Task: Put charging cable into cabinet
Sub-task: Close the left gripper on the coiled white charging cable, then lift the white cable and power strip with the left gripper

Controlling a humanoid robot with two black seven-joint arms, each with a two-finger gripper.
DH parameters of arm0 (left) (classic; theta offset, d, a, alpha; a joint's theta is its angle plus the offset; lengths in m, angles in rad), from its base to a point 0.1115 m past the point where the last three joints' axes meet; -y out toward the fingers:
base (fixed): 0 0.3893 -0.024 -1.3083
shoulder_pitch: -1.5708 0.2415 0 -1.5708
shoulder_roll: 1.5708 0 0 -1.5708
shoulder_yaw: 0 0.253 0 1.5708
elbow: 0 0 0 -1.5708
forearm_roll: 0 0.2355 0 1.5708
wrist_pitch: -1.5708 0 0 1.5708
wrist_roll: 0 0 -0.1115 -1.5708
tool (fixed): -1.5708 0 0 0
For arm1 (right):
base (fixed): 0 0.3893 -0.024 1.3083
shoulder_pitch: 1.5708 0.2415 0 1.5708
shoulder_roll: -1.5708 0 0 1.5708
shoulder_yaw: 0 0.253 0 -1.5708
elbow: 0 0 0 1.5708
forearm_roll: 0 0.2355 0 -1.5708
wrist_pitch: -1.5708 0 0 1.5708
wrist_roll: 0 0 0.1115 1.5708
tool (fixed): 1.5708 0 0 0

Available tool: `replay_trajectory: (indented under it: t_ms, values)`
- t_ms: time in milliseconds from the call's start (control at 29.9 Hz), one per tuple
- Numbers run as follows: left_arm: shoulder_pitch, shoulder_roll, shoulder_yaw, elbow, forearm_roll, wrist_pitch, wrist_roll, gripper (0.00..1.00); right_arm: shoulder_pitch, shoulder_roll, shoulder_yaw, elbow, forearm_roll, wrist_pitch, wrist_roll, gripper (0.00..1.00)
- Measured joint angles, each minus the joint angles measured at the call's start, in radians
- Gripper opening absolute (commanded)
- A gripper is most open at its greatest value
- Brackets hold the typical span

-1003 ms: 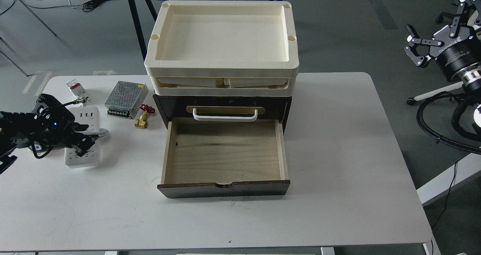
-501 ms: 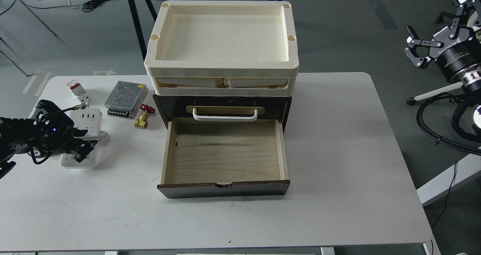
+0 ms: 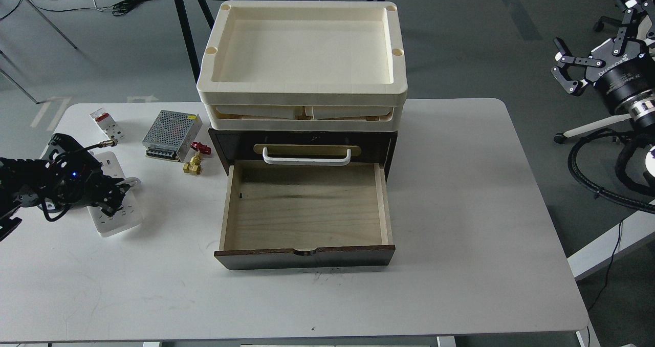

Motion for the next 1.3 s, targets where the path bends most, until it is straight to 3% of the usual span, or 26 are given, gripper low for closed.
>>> replay_trajectory:
  t_ms: [602, 902, 1103, 1303]
  values:
    - [-0.034, 0.013, 0.001, -0.002, 0.0, 0.064, 0.0, 0.03, -0.009, 0.0, 0.004, 0.0, 0.001, 0.0, 0.0, 1.0]
    - [-0.069, 0.124, -0.003, -0.047, 0.0, 0.105, 0.0, 0.03, -0.009, 0.0, 0.017, 0.001, 0.0, 0.0, 0.0, 1.0]
    - [-0.106, 0.291, -0.007, -0.246, 0.0, 0.074, 0.0, 0.03, -0.008, 0.0, 0.02, 0.002, 0.001, 0.0, 0.0, 1.0]
    - [-0.142, 0.543, -0.015, -0.653, 0.0, -0.065, 0.0, 0.04, -0.008, 0.0, 0.029, 0.002, 0.002, 0.0, 0.0, 1.0]
